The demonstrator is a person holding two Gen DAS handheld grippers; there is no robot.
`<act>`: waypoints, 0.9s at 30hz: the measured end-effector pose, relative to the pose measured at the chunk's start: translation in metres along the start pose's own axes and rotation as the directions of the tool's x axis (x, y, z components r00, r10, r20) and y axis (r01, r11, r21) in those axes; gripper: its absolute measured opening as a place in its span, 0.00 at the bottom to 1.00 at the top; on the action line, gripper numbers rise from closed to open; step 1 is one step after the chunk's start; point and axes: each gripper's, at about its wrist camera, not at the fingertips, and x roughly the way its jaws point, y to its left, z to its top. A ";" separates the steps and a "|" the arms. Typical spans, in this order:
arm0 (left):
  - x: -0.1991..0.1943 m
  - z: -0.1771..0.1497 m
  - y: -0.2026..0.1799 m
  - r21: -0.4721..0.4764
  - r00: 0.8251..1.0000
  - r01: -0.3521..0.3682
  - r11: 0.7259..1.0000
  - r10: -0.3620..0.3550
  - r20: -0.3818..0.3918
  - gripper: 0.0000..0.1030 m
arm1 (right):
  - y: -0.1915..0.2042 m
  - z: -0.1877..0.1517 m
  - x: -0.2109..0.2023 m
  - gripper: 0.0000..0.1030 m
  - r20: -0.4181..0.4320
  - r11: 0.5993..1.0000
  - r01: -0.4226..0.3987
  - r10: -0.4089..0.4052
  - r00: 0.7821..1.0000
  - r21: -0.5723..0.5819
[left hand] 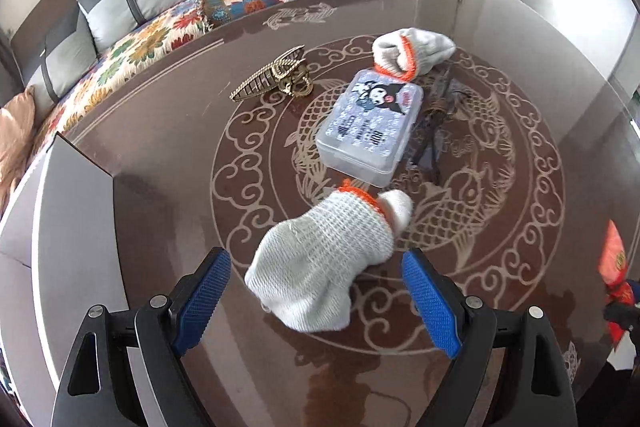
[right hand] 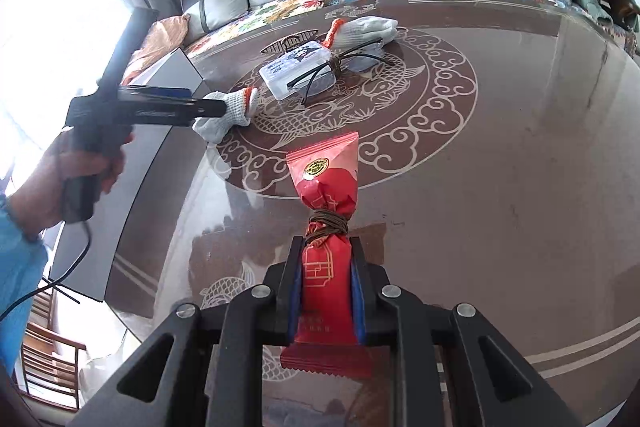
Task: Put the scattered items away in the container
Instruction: 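Lift the red packet with the right gripper while the left gripper grasps a white glove, then carry the red packet and white glove over the white box with both grippers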
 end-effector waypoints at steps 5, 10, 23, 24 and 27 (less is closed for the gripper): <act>0.004 -0.003 0.006 -0.067 0.999 0.045 0.997 -0.046 -0.006 0.85 | 0.002 0.003 -0.003 0.20 0.002 1.000 -0.008 0.008 1.000 -0.011; 0.001 -0.009 0.010 -0.131 0.995 0.099 0.986 -0.099 0.007 0.38 | 0.002 0.003 -0.003 0.20 0.002 1.000 -0.005 0.005 1.000 -0.010; -0.033 -0.065 -0.024 -0.250 0.976 0.218 0.943 -0.211 0.055 0.21 | -0.001 -0.006 -0.009 0.20 0.011 1.000 0.006 -0.006 1.000 0.017; -0.039 -0.074 -0.029 -0.260 0.974 0.228 0.938 -0.218 0.067 0.21 | -0.002 -0.007 -0.009 0.20 0.011 1.000 0.005 -0.006 1.000 0.022; -0.058 -0.097 -0.047 -0.280 0.969 0.243 0.929 -0.221 0.109 0.21 | -0.003 -0.009 -0.011 0.20 0.010 0.999 0.003 -0.004 1.000 0.038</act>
